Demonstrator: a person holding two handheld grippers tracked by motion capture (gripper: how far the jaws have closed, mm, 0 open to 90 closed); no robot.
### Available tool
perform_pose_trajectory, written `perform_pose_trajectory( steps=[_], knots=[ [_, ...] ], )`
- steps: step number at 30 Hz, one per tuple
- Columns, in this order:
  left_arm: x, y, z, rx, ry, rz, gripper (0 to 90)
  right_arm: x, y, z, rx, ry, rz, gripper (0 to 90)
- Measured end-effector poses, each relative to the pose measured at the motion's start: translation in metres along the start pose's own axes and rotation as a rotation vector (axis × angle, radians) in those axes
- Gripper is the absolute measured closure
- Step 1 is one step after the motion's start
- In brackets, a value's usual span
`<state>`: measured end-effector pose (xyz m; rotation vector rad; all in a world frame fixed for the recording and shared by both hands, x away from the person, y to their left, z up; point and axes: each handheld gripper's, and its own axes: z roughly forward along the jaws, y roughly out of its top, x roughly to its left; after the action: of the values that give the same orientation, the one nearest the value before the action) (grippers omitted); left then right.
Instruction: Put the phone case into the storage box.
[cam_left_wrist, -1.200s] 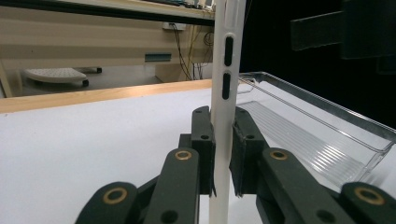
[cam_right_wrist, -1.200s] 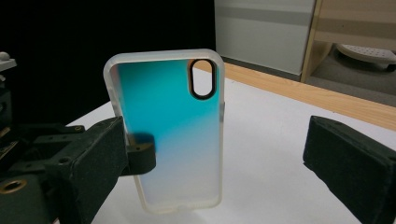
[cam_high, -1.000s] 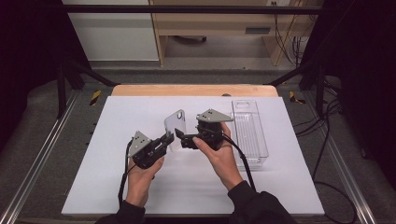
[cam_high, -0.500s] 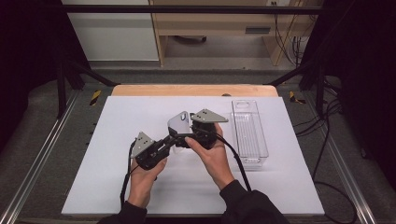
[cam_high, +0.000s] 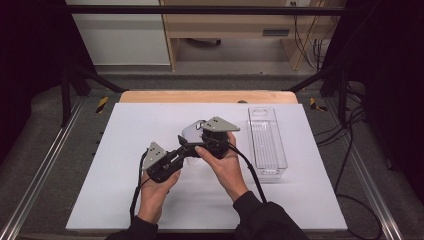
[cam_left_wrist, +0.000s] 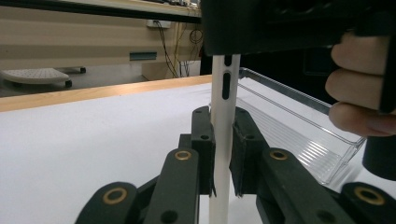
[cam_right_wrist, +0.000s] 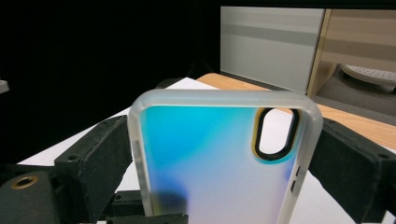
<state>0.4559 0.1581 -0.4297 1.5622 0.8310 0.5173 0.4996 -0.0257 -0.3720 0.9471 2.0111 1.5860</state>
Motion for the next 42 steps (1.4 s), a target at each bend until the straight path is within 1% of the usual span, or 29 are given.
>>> perform_pose_trajectory(
  steps=[5, 7, 8, 10, 14, 17, 21, 24, 26, 28, 31, 34, 36, 37, 38, 39, 40, 41, 42],
  knots=[
    [-0.001, 0.000, 0.000, 0.000, -0.004, 0.003, 80.9, -0.001, -0.001, 0.002, 0.003, -0.008, 0.013, 11.4],
    [-0.001, 0.000, 0.000, 0.001, -0.006, 0.005, 81.0, 0.000, 0.000, 0.002, -0.007, -0.006, 0.042, 13.3],
    [-0.001, 0.000, 0.000, 0.000, -0.005, 0.005, 80.9, 0.000, 0.000, 0.003, -0.008, -0.011, 0.049, 14.4],
    [0.000, 0.000, 0.000, 0.003, -0.004, 0.003, 81.0, 0.001, 0.000, 0.003, -0.003, -0.025, 0.050, 15.7],
    [0.000, 0.000, 0.000, 0.008, -0.002, 0.002, 81.0, 0.004, -0.001, 0.004, 0.004, -0.046, 0.025, 16.4],
    [0.000, 0.000, 0.000, 0.011, -0.001, 0.006, 81.0, 0.005, -0.001, 0.004, 0.010, -0.053, 0.019, 16.8],
    [0.000, -0.001, 0.000, 0.015, 0.000, 0.010, 81.0, 0.004, -0.001, 0.004, 0.021, -0.052, 0.023, 17.2],
    [-0.001, -0.002, 0.002, 0.021, 0.006, 0.017, 81.0, 0.003, -0.001, 0.004, 0.039, -0.054, 0.022, 17.4],
    [-0.001, -0.004, 0.002, 0.026, 0.010, 0.020, 80.9, 0.001, -0.001, 0.004, 0.055, -0.049, 0.037, 17.5],
    [-0.002, -0.005, 0.003, 0.033, 0.016, 0.031, 80.9, 0.000, -0.002, 0.005, 0.071, -0.044, 0.041, 17.6],
    [-0.003, -0.005, 0.003, 0.032, 0.017, 0.036, 80.7, -0.001, -0.002, 0.005, 0.084, -0.040, 0.049, 17.6],
    [-0.004, -0.006, 0.003, 0.030, 0.019, 0.057, 80.1, -0.001, -0.001, 0.004, 0.087, -0.045, 0.040, 17.7],
    [-0.005, -0.006, 0.003, 0.023, 0.019, 0.069, 79.6, -0.001, -0.001, 0.003, 0.093, -0.043, 0.045, 17.7],
    [-0.006, -0.006, 0.003, 0.026, 0.023, 0.087, 78.5, -0.002, 0.000, 0.003, 0.094, -0.045, 0.047, 17.7],
    [-0.007, -0.006, 0.003, 0.033, 0.032, 0.108, 74.8, -0.002, 0.000, 0.002, 0.093, -0.045, 0.052, 17.7],
    [-0.008, -0.006, 0.003, 0.037, 0.050, 0.130, 67.5, -0.003, 0.001, 0.001, 0.093, -0.048, 0.055, 17.7],
    [-0.009, -0.006, 0.003, 0.033, 0.059, 0.145, 61.7, -0.005, 0.002, 0.000, 0.088, -0.049, 0.057, 17.7],
    [-0.009, -0.006, 0.002, 0.023, 0.060, 0.147, 56.4, -0.007, 0.003, 0.000, 0.087, -0.053, 0.063, 17.7],
    [-0.009, -0.005, 0.001, 0.014, 0.059, 0.138, 52.5, -0.009, 0.005, -0.001, 0.088, -0.059, 0.063, 17.7]
  ],
)
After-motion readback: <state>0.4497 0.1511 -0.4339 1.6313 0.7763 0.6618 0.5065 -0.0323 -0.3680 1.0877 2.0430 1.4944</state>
